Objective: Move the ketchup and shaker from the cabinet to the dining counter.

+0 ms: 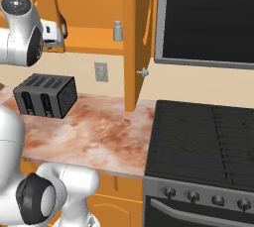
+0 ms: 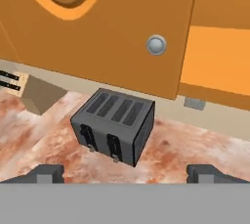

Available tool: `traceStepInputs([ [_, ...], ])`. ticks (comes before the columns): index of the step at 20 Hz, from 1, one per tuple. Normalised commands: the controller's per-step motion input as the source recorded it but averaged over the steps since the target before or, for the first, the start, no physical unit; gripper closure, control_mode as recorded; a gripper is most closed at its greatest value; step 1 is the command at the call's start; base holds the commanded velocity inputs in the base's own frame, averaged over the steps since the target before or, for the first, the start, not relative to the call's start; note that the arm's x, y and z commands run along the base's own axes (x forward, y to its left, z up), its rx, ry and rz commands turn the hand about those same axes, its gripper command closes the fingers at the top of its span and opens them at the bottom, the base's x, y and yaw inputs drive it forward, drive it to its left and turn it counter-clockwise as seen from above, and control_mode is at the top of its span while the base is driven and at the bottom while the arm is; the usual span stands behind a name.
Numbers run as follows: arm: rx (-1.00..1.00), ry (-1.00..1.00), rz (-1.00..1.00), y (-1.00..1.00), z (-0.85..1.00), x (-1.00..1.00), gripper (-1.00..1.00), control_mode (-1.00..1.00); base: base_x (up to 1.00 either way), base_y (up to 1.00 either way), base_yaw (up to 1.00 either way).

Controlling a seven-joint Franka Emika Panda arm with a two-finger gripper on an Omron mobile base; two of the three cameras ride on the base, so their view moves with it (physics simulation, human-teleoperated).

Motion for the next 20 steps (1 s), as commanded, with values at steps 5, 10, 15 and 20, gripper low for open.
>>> traceStepInputs([
  [5,-0.28,0.0,-0.09,0.13,0.1,0.38,-1.0,-1.0,0.0,0.0,0.0],
  [10,-0.24,-0.02,-0.2,0.16,0.11,0.38,-1.0,-1.0,0.0,0.0,0.0],
  [15,-0.03,-0.06,-0.17,0.02,0.12,0.24,-1.0,-1.0,0.0,0.0,0.0],
  [20,0.0,-0.1,-0.16,0.06,0.01,0.22,-1.0,-1.0,0.0,0.0,0.0],
])
